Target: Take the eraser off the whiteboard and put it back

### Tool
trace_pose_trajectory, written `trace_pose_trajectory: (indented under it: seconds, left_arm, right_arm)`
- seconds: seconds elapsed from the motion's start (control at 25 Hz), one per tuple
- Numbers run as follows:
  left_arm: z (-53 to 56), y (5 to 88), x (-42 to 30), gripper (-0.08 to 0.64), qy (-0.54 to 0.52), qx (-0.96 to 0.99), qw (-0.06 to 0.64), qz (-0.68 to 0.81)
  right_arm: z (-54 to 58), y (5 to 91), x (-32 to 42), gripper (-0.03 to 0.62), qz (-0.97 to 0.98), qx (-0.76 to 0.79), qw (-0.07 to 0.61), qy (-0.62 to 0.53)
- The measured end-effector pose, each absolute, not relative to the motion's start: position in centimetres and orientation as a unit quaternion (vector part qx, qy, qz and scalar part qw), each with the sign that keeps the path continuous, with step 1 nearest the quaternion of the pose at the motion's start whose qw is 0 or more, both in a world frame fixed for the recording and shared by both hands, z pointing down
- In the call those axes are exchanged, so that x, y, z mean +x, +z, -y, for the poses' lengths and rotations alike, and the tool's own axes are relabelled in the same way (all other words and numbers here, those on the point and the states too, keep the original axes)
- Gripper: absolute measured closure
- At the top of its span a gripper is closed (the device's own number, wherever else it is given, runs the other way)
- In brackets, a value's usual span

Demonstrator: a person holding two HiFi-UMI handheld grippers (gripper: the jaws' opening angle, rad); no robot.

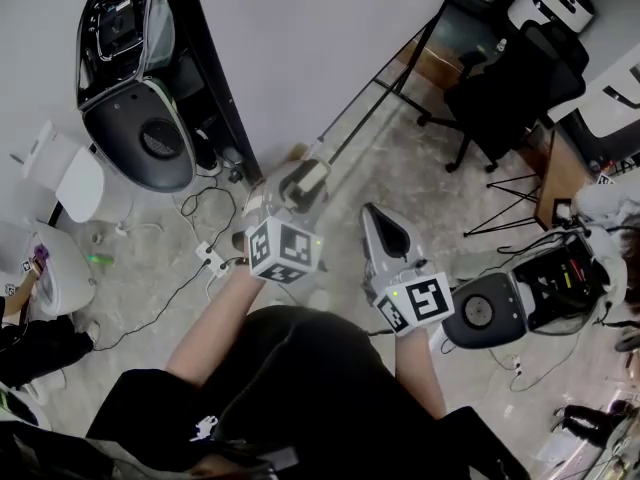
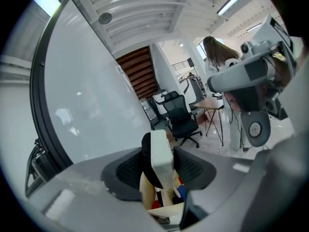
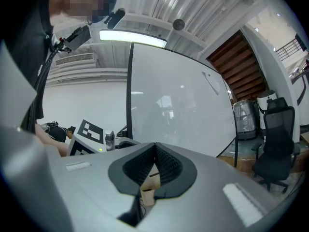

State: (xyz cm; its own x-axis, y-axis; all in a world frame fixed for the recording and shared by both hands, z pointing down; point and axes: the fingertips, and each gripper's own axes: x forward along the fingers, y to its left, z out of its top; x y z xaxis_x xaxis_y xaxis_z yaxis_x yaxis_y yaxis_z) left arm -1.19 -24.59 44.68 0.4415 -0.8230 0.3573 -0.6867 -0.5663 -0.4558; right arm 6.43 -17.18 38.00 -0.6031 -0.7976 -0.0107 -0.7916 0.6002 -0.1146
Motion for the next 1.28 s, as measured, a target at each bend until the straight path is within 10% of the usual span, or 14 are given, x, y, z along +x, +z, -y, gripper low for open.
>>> trace_pose_trajectory:
  seconds: [1.28]
  left_arm:
    - [18.5, 36.1, -7.5, 0.37, -0.044, -0.872, 0.083, -0.481]
  right_arm:
    - [14.7, 36.1, 3.5, 0.583, -0.881, -0.472, 0.038, -0.027]
